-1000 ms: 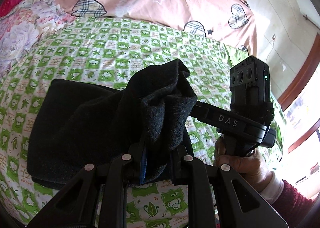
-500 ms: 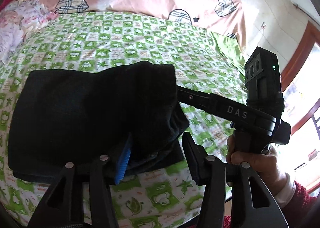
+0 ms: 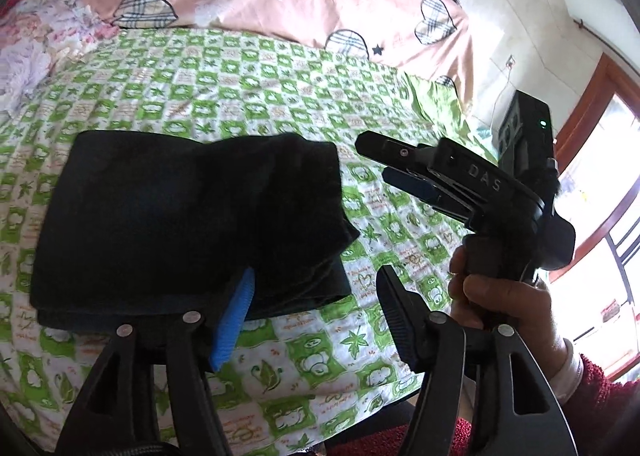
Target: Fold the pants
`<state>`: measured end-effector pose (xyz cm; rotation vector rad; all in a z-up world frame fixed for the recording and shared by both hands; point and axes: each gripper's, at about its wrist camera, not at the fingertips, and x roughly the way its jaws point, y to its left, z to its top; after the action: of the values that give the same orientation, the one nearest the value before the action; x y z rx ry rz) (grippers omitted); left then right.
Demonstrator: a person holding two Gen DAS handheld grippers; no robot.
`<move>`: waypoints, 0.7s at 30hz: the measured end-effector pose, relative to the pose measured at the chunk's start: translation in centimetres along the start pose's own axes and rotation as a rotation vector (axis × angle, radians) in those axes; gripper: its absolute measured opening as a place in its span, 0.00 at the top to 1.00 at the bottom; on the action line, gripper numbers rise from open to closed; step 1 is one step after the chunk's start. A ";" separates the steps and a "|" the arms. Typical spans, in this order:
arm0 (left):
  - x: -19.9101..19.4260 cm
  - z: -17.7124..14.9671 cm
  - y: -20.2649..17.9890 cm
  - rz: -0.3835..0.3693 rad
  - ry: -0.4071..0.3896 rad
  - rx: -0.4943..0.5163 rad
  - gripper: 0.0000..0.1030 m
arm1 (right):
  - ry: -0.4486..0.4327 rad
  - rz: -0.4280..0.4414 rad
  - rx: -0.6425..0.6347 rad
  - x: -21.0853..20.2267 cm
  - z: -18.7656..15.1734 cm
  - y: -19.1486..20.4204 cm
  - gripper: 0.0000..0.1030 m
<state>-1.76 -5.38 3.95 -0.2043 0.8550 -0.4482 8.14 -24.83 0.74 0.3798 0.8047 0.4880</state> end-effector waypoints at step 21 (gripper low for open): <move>-5.1 1.5 11.8 0.147 -0.114 -0.322 0.28 | 0.067 -0.048 -0.144 2.8 -1.4 5.4 0.15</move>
<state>0.05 7.45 4.23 -0.4565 0.8210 -0.1578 7.27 -18.59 0.88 0.2112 0.8362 0.5129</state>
